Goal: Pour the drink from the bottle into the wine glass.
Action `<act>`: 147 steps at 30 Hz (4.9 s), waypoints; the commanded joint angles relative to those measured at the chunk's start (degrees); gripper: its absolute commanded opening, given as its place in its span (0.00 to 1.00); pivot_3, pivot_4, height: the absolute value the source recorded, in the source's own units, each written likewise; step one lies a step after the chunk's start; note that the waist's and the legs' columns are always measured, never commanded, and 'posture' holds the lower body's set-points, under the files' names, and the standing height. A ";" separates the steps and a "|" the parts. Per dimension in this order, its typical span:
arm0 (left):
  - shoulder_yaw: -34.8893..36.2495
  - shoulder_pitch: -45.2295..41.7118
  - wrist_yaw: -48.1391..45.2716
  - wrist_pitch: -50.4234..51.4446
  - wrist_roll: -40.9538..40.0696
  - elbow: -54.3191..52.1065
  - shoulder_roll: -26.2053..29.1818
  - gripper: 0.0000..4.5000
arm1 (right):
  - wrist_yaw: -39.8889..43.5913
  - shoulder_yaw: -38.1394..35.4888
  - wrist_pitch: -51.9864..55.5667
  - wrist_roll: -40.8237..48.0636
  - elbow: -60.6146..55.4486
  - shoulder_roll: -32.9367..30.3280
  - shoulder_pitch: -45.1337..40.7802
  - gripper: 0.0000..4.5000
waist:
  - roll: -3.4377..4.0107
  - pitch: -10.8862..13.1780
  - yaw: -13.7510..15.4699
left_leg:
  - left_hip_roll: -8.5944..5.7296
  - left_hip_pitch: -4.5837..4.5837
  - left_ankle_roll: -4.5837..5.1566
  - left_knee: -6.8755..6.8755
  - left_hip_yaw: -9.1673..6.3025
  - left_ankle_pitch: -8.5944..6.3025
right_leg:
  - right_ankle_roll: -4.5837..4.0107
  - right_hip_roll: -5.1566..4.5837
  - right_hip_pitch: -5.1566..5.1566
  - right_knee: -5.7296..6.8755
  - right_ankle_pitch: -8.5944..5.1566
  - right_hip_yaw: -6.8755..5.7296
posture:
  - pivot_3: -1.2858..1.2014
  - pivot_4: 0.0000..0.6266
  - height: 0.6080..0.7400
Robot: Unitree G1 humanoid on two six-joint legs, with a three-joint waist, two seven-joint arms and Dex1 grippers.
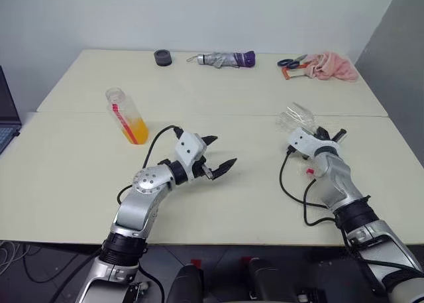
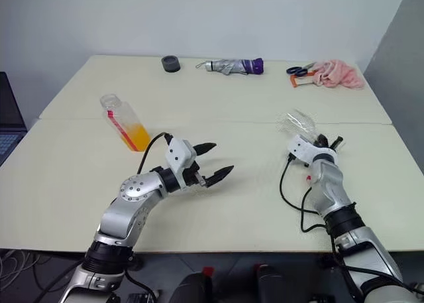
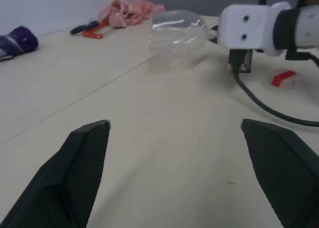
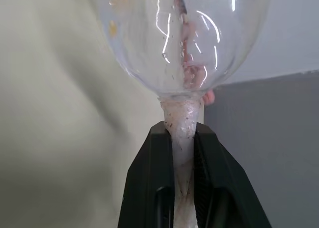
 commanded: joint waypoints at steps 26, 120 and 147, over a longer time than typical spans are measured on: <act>9.56 7.05 -10.48 12.73 -14.28 -7.99 13.98 1.00 | 19.90 -10.44 -21.44 39.04 1.27 27.70 7.68 0.04 | 0.07 0.03 -0.05 | 0.12 -0.01 0.01 -0.03 -0.14 -0.01 | -0.01 -0.06 0.02 0.00 0.01 -0.12 | 0.52 0.24 1.00; 22.55 16.92 13.13 -5.93 -1.93 2.15 6.59 1.00 | 51.36 -9.37 -8.14 53.78 -36.37 -1.28 25.10 1.00 | 0.07 0.05 0.57 | 0.10 0.07 0.01 -0.02 -0.14 -0.01 | 0.08 -0.03 0.08 -0.07 -0.06 -0.09 | 0.52 0.24 1.00; 22.13 -3.99 17.74 -6.82 1.67 21.66 9.38 1.00 | 47.04 -8.67 1.31 61.45 -48.04 -4.89 20.40 1.00 | -0.03 0.01 1.05 | 0.02 0.00 0.00 0.00 -0.19 -0.01 | 0.02 -0.01 0.09 -0.09 -0.01 -0.24 | 0.52 0.24 1.00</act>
